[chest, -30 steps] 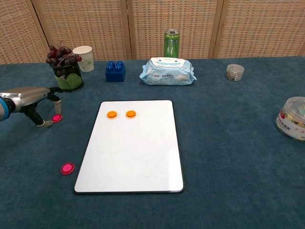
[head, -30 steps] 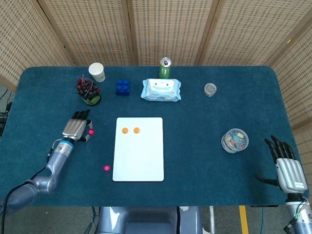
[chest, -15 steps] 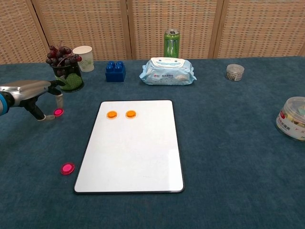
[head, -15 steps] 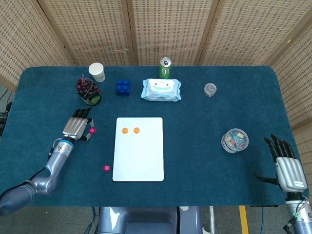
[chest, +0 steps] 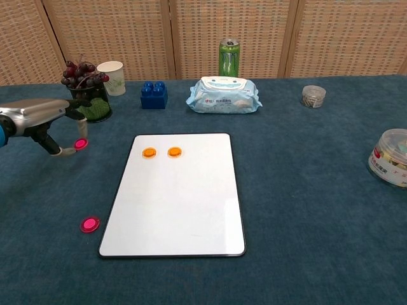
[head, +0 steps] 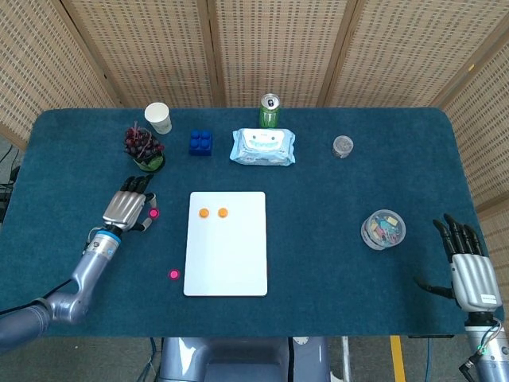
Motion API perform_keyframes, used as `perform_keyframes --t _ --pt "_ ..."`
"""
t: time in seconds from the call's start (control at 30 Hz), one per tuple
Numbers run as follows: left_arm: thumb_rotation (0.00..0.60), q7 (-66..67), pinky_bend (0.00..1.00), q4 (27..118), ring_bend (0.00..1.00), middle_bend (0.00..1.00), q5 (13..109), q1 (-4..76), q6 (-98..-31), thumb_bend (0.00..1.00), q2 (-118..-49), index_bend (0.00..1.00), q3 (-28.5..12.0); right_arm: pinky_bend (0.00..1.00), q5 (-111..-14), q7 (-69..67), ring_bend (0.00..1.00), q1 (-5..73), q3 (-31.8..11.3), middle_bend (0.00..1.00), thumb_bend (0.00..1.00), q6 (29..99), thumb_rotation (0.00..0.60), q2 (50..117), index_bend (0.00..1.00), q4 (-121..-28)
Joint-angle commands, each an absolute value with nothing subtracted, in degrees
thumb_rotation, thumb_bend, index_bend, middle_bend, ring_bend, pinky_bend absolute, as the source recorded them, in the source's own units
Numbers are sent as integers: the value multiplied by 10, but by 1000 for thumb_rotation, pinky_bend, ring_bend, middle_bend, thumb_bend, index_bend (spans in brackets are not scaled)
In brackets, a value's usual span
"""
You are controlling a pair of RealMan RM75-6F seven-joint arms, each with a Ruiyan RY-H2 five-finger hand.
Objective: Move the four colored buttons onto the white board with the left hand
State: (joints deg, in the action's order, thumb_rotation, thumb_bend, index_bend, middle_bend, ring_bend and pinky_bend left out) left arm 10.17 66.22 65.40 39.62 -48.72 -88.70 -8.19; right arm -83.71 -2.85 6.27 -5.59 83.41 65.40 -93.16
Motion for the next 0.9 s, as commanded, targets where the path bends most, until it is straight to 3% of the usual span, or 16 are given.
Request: perform_keyframes --t 0.03,0.47,0.9 --pt "600 103 0 677 0 0 664 396 -494 367 -884 543 -79 0 -840 -29 0 62 -57 0 129 838 600 657 10 -927" --pt "600 141 0 699 0 0 659 428 -479 368 -917 543 -89 0 -844 -29 0 63 -58 0 131 843 600 661 10 -921" --pt "600 185 0 663 0 0 615 464 -451 372 -975 543 -100 0 -840 -33 0 64 -58 0 129 837 600 659 10 -924"
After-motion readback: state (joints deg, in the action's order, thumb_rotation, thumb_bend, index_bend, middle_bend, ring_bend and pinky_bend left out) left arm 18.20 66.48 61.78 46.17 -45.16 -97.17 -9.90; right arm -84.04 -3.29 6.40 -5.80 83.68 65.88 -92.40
